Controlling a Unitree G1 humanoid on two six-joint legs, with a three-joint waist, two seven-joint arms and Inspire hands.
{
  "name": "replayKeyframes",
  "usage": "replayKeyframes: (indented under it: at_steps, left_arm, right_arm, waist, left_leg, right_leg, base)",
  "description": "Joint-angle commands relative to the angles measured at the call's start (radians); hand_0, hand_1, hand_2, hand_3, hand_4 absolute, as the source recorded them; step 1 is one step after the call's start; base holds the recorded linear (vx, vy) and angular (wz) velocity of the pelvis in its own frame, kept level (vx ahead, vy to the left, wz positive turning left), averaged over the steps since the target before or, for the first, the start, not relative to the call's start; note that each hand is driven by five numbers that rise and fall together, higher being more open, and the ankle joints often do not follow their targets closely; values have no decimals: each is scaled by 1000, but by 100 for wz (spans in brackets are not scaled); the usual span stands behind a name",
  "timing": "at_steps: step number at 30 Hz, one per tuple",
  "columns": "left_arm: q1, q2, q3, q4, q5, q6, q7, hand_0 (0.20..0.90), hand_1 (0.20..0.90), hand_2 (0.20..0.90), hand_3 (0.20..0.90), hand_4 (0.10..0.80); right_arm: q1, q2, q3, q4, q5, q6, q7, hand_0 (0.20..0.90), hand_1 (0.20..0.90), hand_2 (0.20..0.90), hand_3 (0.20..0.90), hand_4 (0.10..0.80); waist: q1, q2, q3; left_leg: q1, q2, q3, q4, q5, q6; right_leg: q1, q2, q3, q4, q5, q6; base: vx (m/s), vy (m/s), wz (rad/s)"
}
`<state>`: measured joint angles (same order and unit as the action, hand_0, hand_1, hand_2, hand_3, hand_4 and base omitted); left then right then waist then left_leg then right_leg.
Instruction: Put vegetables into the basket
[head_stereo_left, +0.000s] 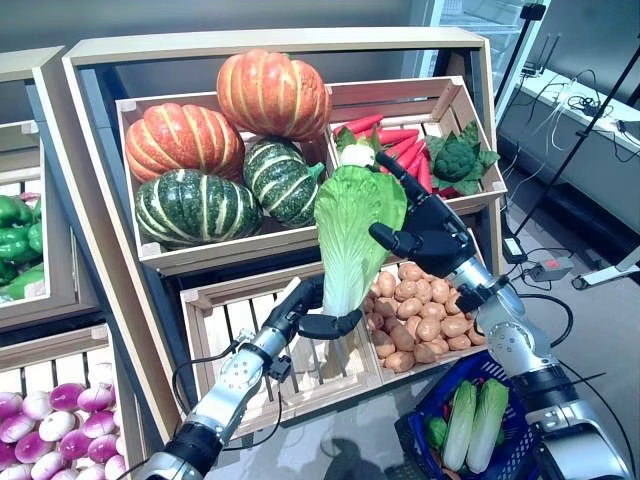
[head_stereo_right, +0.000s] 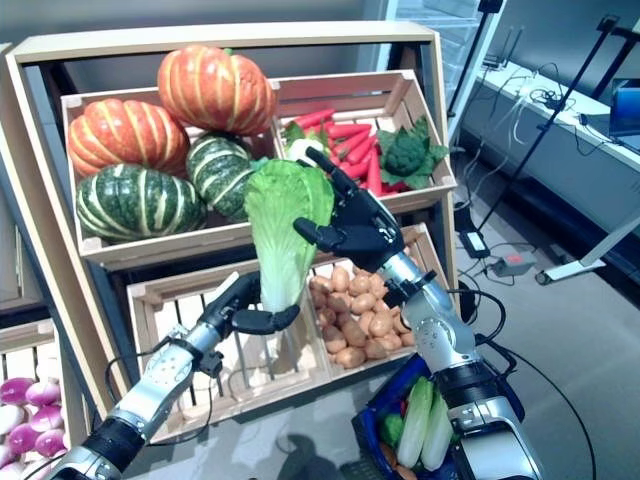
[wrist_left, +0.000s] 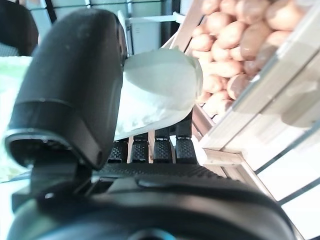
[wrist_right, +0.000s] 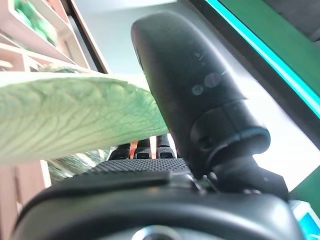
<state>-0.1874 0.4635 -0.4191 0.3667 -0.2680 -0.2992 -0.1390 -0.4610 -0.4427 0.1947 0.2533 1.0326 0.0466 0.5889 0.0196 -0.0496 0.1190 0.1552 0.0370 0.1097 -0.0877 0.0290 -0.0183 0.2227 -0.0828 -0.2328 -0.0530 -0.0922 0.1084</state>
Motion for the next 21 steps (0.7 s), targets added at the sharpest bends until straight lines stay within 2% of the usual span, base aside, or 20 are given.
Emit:
replayKeyframes:
  at_steps: [1, 5, 8, 12, 21]
  left_arm:
    - [-161, -8, -47, -48, 13, -119, -23, 300, 300, 300, 300, 400]
    - [-184, 4, -86, -45, 21, -127, -40, 300, 300, 300, 300, 400]
    - [-191, 8, -96, -46, 5, -136, -36, 300, 300, 300, 300, 400]
    - [-195, 5, -101, -59, -5, -143, -30, 300, 300, 300, 300, 400]
    - [-220, -13, -130, -73, 19, -141, -13, 300, 300, 300, 300, 400]
  right_arm:
    - [-141, -29, 29, 25, 107, 55, 157, 900, 900, 900, 900, 800]
    - [-172, -32, 81, 75, 96, 184, 238, 900, 900, 900, 900, 800]
    - [-180, -37, 116, 113, 91, 222, 253, 900, 900, 900, 900, 800]
    - [-169, -23, 141, 144, 101, 247, 250, 900, 900, 900, 900, 800]
    - [-139, 80, 166, 164, 147, 273, 213, 900, 900, 900, 900, 800]
  waist:
    - [8, -13, -79]
    - [11, -16, -82]
    - [11, -17, -85]
    - [13, -16, -85]
    - [14, -10, -80]
  left_leg:
    - [9, -27, -2, 1, -70, 26]
    - [7, -28, -7, 0, -69, 25]
    - [5, -27, -7, 0, -68, 23]
    - [4, -25, -5, 0, -67, 23]
    - [8, -26, -10, 0, -68, 25]
  right_leg:
    - [-49, 28, -1, 9, 64, -69]
    - [-51, 28, -2, 10, 64, -68]
    - [-52, 28, -2, 9, 64, -67]
    - [-53, 27, -4, 9, 64, -69]
    - [-49, 27, -5, 8, 63, -68]
  base:
    - [0, 0, 0]
    - [0, 0, 0]
    - [0, 0, 0]
    - [0, 0, 0]
    - [0, 0, 0]
